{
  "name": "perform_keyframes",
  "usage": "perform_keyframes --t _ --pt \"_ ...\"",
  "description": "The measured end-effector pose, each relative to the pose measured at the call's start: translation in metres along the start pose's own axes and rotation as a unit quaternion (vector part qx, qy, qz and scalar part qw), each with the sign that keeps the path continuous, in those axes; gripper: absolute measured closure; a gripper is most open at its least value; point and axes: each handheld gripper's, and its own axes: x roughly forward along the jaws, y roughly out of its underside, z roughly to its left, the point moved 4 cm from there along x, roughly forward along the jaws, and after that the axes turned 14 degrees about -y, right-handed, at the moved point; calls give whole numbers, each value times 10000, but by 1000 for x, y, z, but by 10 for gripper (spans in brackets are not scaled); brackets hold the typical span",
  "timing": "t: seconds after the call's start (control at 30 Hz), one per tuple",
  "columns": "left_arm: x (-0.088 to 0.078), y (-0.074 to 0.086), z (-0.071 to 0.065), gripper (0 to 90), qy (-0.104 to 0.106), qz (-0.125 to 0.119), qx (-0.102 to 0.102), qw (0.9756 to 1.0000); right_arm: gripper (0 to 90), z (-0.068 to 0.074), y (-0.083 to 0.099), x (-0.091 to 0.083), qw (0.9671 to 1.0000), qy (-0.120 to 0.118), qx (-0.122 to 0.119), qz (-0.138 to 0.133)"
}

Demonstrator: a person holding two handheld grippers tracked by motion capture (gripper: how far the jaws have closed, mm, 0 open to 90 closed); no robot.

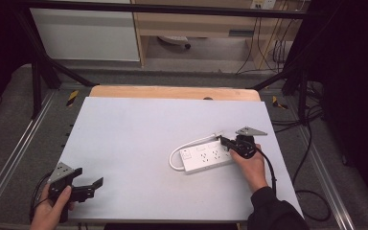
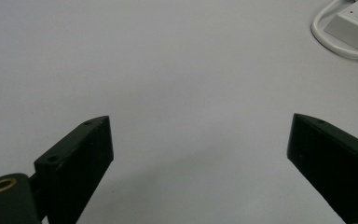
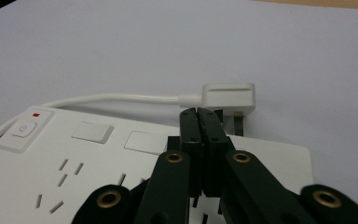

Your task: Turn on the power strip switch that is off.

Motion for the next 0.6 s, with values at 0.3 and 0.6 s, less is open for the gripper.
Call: perform_keyframes --t 0.3,0.6 --pt "0 0 0 69 8 -1 14 10000 900 0 1 2 10000 19 -20 9" --pt "0 0 0 69 12 -1 16 10000 900 -1 3 4 10000 28 -4 43"
